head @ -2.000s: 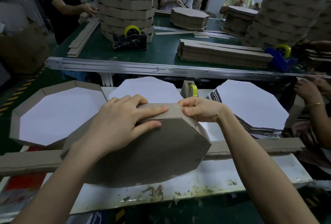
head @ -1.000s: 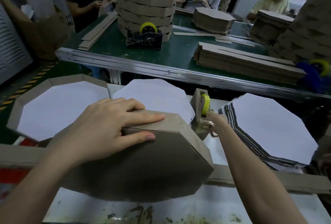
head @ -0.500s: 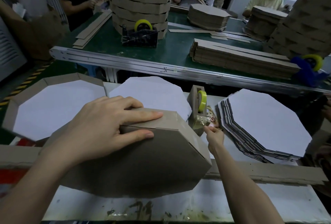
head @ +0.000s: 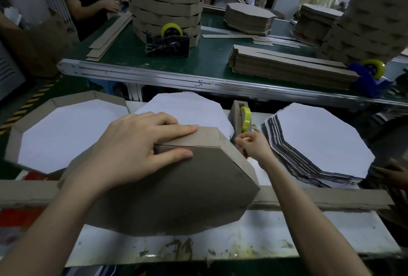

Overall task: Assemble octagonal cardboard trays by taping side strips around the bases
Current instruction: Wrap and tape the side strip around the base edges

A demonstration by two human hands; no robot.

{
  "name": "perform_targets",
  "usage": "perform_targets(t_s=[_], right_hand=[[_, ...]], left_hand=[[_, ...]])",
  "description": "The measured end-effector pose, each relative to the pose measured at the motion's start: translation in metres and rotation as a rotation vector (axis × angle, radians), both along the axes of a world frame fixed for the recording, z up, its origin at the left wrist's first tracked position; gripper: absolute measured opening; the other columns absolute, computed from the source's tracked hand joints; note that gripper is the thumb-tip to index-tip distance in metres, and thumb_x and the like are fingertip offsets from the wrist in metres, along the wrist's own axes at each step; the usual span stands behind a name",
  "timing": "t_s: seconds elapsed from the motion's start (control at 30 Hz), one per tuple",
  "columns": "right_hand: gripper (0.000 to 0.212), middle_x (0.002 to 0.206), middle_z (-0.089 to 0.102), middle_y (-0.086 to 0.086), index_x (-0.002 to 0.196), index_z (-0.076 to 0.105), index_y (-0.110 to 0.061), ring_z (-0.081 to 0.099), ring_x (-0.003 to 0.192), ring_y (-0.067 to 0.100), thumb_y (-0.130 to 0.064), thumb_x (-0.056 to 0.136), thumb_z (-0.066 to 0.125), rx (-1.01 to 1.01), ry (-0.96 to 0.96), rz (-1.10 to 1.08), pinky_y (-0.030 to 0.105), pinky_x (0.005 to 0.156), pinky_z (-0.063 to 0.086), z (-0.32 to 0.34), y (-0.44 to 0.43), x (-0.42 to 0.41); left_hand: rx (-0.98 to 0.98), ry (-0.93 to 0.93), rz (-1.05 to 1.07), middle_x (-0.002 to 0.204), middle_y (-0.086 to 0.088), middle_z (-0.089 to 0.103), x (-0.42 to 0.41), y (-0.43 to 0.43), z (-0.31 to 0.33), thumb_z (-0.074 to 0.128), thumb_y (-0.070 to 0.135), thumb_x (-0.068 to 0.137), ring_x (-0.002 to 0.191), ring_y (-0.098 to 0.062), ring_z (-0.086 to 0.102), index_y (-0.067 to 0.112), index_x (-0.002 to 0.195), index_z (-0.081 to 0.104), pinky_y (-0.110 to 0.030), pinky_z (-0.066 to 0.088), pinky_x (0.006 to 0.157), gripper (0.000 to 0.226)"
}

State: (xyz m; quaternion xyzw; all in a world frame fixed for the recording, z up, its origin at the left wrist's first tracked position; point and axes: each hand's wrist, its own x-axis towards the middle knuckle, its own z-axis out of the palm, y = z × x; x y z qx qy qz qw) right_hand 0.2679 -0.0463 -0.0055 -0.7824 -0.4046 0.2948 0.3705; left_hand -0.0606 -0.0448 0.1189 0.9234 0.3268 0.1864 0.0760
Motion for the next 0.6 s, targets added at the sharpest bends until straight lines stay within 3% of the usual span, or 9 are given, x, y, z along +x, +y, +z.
perform_targets(t_s=[0.03, 0.1, 0.17, 0.27, 0.3, 0.37, 0.43, 0.6], right_hand=[[0.013, 0.067, 0.066, -0.004, 0.106, 0.072, -0.017, 0.057, 0.053, 0.001, -0.015, 0.095, 0.064, 0.02, -0.047, 0.057, 0.014, 0.049, 0.044, 0.021, -0.001, -0.009], [0.042, 0.06, 0.066, -0.011, 0.136, 0.053, -0.028, 0.054, 0.053, 0.0, -0.021, 0.096, 0.063, 0.072, -0.077, 0.175, 0.015, 0.053, 0.042, 0.061, -0.007, -0.027], [0.056, 0.068, 0.072, -0.007, 0.148, 0.041, -0.02, 0.055, 0.064, 0.016, -0.022, 0.096, 0.063, 0.161, -0.075, 0.248, 0.026, 0.062, 0.047, 0.099, -0.016, -0.046], [0.052, 0.078, 0.075, -0.002, 0.145, 0.045, -0.016, 0.059, 0.072, 0.036, -0.022, 0.097, 0.062, 0.242, -0.042, 0.356, 0.04, 0.07, 0.054, 0.146, -0.034, -0.074], [0.049, 0.078, 0.074, -0.002, 0.143, 0.048, -0.018, 0.057, 0.068, 0.035, -0.022, 0.097, 0.062, 0.245, -0.017, 0.399, 0.038, 0.064, 0.054, 0.158, -0.04, -0.082], [0.044, 0.076, 0.073, -0.002, 0.14, 0.051, -0.019, 0.047, 0.053, 0.016, -0.021, 0.097, 0.062, 0.241, 0.045, 0.487, 0.023, 0.047, 0.042, 0.175, -0.05, -0.094], [0.042, 0.074, 0.071, -0.001, 0.137, 0.053, -0.018, 0.04, 0.049, 0.006, -0.019, 0.096, 0.063, 0.239, 0.126, 0.56, 0.016, 0.044, 0.034, 0.183, -0.056, -0.104], [0.038, 0.074, 0.071, 0.0, 0.132, 0.058, -0.021, 0.037, 0.049, 0.006, -0.018, 0.095, 0.065, 0.141, 0.148, 0.614, 0.018, 0.044, 0.029, 0.182, -0.063, -0.115]], left_hand=[[0.0, -0.001, 0.001, 0.114, 0.027, 0.056, -0.001, 0.0, 0.0, 0.021, 0.082, 0.082, 0.088, 0.007, 0.036, 0.068, 0.129, 0.034, -0.011, 0.026, 0.065, 0.051], [0.007, -0.002, 0.01, 0.116, 0.026, 0.057, -0.002, 0.0, 0.0, 0.021, 0.082, 0.081, 0.089, 0.006, 0.037, 0.065, 0.131, 0.036, -0.012, 0.027, 0.064, 0.055], [0.027, -0.012, 0.016, 0.118, 0.022, 0.059, -0.003, -0.002, -0.001, 0.023, 0.081, 0.081, 0.092, 0.001, 0.044, 0.057, 0.135, 0.042, -0.016, 0.03, 0.063, 0.062], [0.066, -0.043, 0.024, 0.119, 0.014, 0.061, -0.002, -0.005, -0.004, 0.029, 0.081, 0.08, 0.101, -0.012, 0.055, 0.044, 0.129, 0.049, -0.027, 0.038, 0.068, 0.065], [0.061, -0.052, 0.037, 0.115, 0.011, 0.061, -0.002, -0.005, -0.005, 0.03, 0.084, 0.078, 0.097, -0.014, 0.056, 0.042, 0.123, 0.047, -0.029, 0.039, 0.069, 0.064], [0.041, -0.066, 0.048, 0.109, 0.008, 0.061, -0.002, -0.007, -0.006, 0.031, 0.086, 0.071, 0.089, -0.015, 0.055, 0.04, 0.114, 0.038, -0.031, 0.04, 0.069, 0.063], [0.038, -0.093, 0.03, 0.113, 0.008, 0.062, -0.003, -0.008, -0.008, 0.039, 0.081, 0.072, 0.092, -0.018, 0.057, 0.04, 0.115, 0.031, -0.033, 0.041, 0.071, 0.06], [0.054, -0.134, -0.071, 0.122, 0.008, 0.064, -0.012, -0.01, -0.008, 0.059, 0.057, 0.082, 0.102, -0.02, 0.059, 0.039, 0.131, 0.022, -0.032, 0.036, 0.075, 0.064]])
